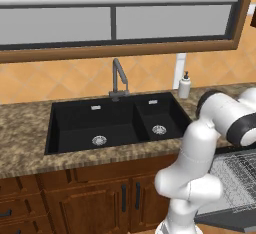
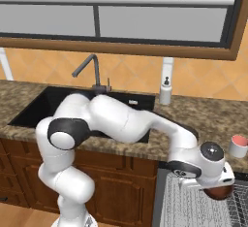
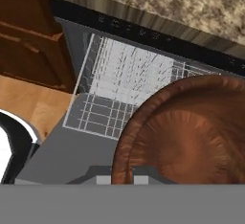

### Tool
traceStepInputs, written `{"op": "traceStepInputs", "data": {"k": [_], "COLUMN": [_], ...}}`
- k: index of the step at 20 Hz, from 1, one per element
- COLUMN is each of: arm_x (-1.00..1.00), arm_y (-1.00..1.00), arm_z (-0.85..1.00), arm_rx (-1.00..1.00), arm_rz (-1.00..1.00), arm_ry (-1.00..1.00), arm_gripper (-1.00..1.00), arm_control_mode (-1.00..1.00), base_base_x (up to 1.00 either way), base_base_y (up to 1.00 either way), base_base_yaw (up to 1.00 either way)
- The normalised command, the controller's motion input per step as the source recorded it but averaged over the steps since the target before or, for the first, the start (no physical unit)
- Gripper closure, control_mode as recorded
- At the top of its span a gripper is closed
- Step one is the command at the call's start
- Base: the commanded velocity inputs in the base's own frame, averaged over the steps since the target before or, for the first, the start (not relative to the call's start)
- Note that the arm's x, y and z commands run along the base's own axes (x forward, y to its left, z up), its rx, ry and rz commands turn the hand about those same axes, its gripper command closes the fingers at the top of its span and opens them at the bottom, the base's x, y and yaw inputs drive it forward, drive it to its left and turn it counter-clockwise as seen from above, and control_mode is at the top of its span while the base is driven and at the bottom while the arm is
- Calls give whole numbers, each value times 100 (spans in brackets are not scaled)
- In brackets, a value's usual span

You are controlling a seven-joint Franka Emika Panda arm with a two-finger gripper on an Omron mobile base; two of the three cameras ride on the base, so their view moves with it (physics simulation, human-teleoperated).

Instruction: Pick up the cup and bowl from the counter, place them in the dishwasher, and close the dishwasher door.

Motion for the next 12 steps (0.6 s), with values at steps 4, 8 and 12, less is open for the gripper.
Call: {"op": "traceStepInputs", "data": {"k": [4,8,12], "arm_x": [0,-1,9], "arm_y": [-78,-58,-14], "arm_z": [-40,-38,-37], "arm_rx": [0,0,0], "arm_rz": [5,2,1], "arm_ry": [3,1,3], "arm_gripper": [100,100,100], "arm_control_mode": [-100,-100,-100], "base_base_x": [0,0,0], "base_base_y": [0,0,0], "base_base_yaw": [0,0,0]}}
